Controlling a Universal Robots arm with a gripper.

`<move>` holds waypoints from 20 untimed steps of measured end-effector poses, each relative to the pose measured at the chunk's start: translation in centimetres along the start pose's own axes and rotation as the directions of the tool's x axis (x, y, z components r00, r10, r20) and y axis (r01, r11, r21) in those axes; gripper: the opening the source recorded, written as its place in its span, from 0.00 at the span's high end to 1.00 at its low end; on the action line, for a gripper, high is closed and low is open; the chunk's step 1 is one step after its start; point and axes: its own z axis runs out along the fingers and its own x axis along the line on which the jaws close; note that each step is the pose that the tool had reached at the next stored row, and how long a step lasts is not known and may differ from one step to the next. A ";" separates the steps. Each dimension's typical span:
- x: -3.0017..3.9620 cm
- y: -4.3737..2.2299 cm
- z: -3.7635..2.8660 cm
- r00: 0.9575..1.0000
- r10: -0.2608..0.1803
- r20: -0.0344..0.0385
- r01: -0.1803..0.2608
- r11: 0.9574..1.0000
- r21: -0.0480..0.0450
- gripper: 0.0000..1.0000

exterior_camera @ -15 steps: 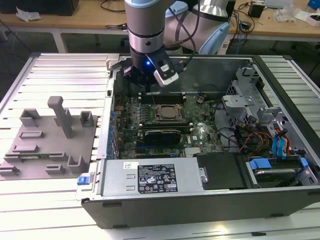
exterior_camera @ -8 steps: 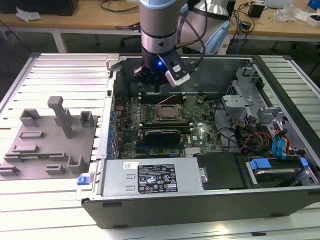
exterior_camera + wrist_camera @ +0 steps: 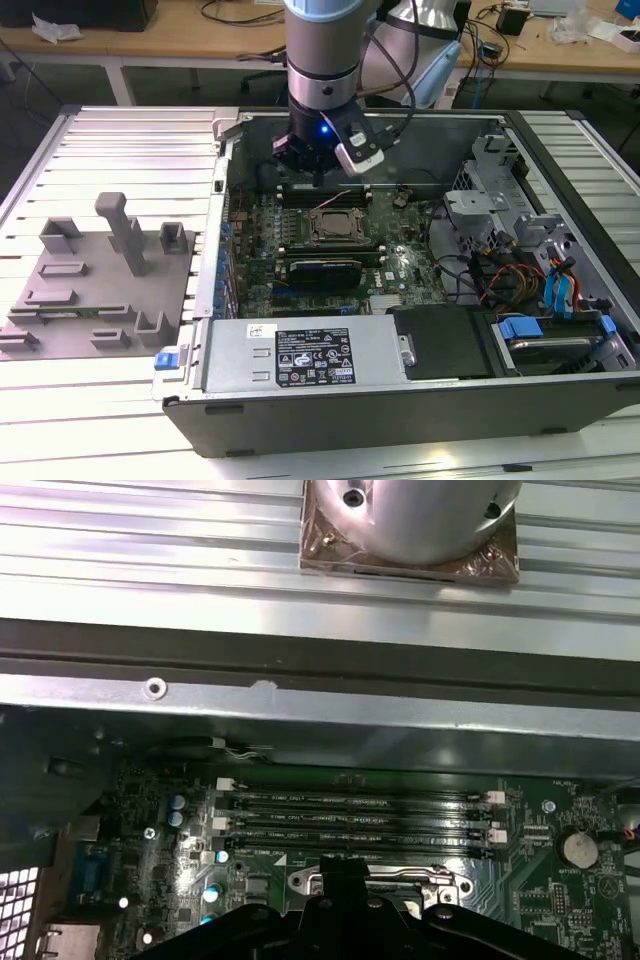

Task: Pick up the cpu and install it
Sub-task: 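Install the first cpu locking lever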

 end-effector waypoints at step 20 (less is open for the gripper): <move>-1.66 -0.66 2.16 0.996 0.091 0.021 -0.091 0.996 0.004 0.89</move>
